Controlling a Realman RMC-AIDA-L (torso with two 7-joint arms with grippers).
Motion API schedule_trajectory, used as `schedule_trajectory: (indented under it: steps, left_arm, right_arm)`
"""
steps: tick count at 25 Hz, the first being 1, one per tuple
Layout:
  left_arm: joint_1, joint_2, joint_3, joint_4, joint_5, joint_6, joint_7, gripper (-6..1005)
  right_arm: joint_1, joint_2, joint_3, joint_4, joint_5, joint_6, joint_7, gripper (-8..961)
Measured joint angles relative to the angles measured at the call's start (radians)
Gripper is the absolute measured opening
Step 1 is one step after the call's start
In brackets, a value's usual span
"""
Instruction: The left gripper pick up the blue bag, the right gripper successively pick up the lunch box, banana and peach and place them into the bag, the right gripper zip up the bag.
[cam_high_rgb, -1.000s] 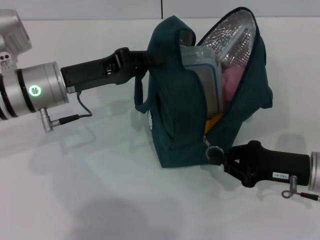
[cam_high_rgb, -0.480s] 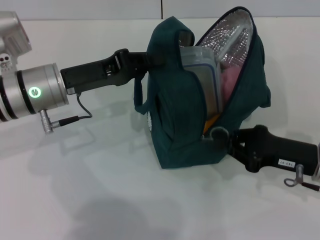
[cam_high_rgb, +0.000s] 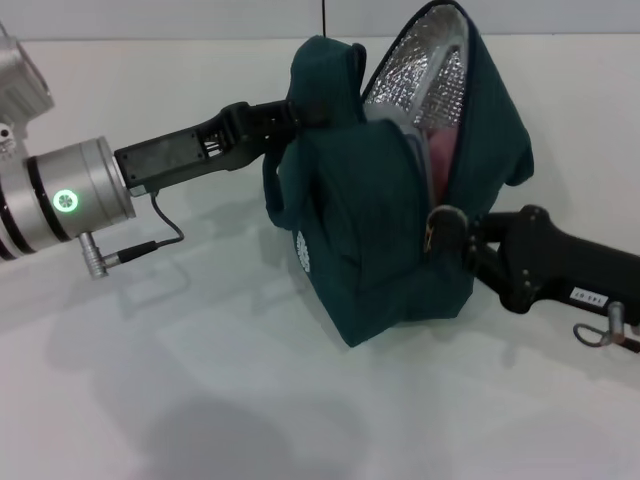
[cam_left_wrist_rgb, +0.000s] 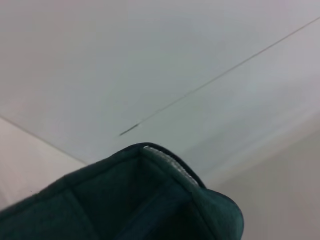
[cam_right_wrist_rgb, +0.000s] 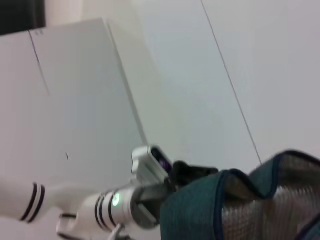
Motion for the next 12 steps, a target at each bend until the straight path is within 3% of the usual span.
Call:
schedule_trajectory:
  steps: [12]
  left_arm:
    - [0.022, 0.000, 0.000, -0.004, -0.063, 0.022, 0.059, 484]
  right_arm:
    - [0.023, 0.000, -0.022, 0.009, 0.048, 0.003, -0.012, 9]
